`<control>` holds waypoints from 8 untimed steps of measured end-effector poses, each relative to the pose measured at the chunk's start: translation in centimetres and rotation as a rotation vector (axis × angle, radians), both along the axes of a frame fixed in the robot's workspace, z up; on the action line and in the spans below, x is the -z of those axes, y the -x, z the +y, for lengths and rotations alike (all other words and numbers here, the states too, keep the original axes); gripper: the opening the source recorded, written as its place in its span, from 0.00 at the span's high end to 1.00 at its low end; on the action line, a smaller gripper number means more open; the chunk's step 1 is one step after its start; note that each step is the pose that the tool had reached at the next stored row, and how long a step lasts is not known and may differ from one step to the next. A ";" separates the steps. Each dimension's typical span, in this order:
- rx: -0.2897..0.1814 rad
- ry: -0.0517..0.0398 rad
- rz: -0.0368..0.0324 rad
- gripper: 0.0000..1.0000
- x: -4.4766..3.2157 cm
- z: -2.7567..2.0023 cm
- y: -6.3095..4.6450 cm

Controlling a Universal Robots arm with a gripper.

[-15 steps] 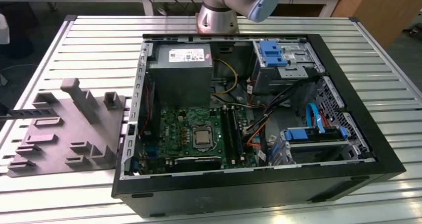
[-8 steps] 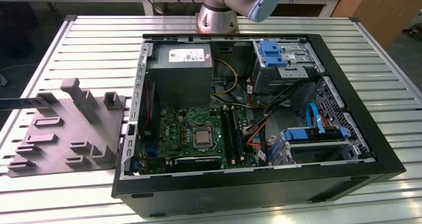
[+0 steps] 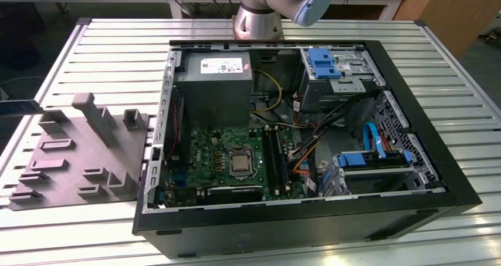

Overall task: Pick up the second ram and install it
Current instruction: 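Pick up the second ram and move it above second insertion slot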

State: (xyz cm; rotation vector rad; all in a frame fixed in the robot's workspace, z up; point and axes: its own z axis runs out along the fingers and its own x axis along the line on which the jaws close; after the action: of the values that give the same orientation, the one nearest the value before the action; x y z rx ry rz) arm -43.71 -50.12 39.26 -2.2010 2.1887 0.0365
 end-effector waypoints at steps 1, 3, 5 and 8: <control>0.000 0.0001 0.0001 0.88 -0.35 0.00 0.0; 0.000 0.0000 0.0000 0.88 -1.00 0.00 0.0; 0.000 0.0000 0.0001 0.88 -1.62 0.00 0.0; 0.000 0.0000 0.0000 0.88 -2.42 0.00 0.0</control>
State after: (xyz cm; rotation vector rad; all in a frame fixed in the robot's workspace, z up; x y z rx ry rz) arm -43.71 -50.12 41.68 -2.2010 2.1888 0.0365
